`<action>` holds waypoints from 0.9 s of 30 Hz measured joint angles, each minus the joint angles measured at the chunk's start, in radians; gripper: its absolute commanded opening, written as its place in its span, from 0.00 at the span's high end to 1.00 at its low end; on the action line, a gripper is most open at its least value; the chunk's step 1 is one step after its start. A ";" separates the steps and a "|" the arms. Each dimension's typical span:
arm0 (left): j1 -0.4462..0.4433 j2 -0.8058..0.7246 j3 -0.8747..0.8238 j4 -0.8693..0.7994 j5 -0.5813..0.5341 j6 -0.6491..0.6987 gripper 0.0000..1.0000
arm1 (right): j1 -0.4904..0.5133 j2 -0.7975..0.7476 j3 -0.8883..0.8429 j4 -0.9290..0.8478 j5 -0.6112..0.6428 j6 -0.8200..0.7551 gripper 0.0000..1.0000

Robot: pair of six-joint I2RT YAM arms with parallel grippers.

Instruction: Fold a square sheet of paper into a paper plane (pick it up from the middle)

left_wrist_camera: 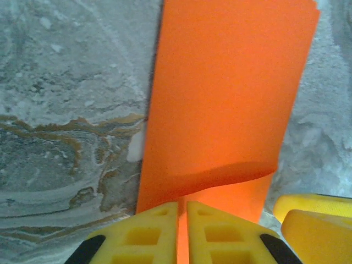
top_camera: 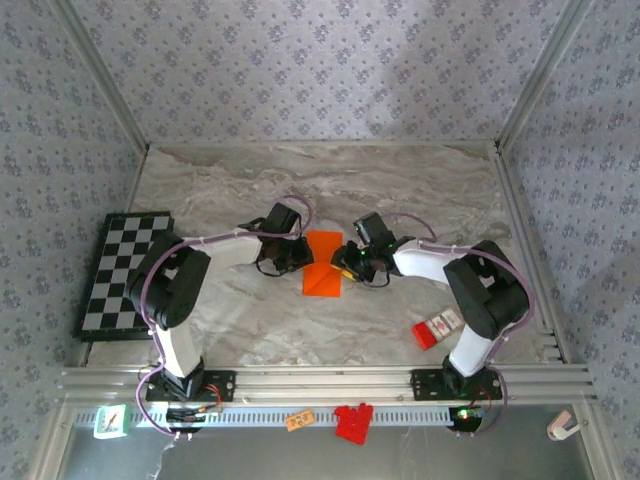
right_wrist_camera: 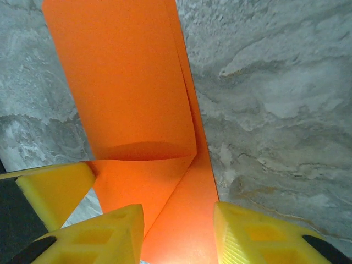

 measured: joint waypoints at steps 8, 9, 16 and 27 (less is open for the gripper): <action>0.000 0.009 -0.030 0.017 -0.011 -0.035 0.89 | 0.021 0.015 0.007 0.043 -0.004 0.044 0.64; 0.000 0.009 -0.031 0.019 -0.012 -0.037 0.89 | 0.022 0.015 0.007 0.045 -0.004 0.047 0.64; 0.000 0.009 -0.037 0.031 -0.012 -0.055 0.90 | 0.023 0.029 0.007 0.074 -0.005 0.084 0.68; -0.001 0.009 -0.050 0.064 -0.011 -0.068 0.92 | 0.035 0.077 0.007 0.154 -0.044 0.122 0.73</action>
